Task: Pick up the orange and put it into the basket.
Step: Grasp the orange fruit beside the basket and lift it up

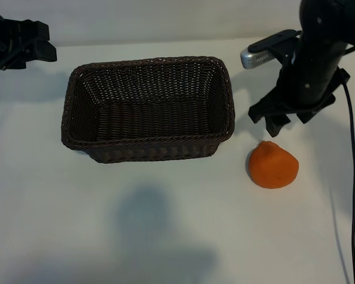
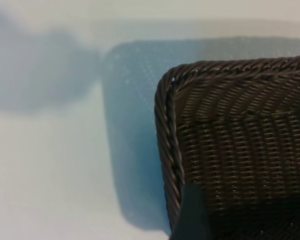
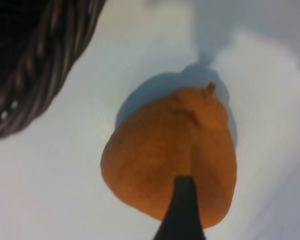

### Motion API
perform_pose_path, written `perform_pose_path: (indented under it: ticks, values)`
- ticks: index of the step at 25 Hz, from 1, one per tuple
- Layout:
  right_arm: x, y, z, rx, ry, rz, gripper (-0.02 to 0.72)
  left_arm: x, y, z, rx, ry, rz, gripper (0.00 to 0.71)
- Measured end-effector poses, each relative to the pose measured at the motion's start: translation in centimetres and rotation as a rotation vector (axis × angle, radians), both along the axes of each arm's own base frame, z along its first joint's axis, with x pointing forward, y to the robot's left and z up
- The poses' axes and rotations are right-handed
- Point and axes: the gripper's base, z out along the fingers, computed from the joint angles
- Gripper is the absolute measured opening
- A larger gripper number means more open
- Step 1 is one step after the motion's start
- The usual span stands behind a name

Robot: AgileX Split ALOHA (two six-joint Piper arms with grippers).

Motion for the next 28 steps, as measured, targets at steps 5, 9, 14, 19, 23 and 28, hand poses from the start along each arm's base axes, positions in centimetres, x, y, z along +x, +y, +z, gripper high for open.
perform_pose_path:
  ticks: [5, 9, 14, 19, 23, 28]
  values:
    - [-1.6, -0.4, -0.6, 0.011, -0.044, 0.0, 0.585, 0.0, 0.0, 0.0, 0.004, 0.001, 0.001, 0.594]
    - [-2.8, -0.6, -2.8, 0.024, -0.022, -0.013, 0.585, 0.0, 0.0, 0.0, 0.005, 0.001, 0.0, 0.593]
    - [-3.6, -0.2, -3.8, 0.082, 0.002, -0.007, 0.585, 0.0, 0.0, 0.0, 0.005, 0.001, 0.0, 0.593]
    - [-3.9, 0.2, -4.3, 0.135, 0.006, 0.003, 0.585, 0.0, 0.0, 0.0, 0.005, 0.001, 0.0, 0.593]
    - [-3.9, 0.3, -4.3, 0.147, 0.002, 0.004, 0.58, 0.0, 0.0, 0.0, 0.005, 0.002, 0.0, 0.593]
    - [-3.8, 0.5, -4.2, 0.168, -0.003, 0.0, 0.523, 0.0, 0.0, 0.0, 0.005, 0.002, 0.0, 0.593]
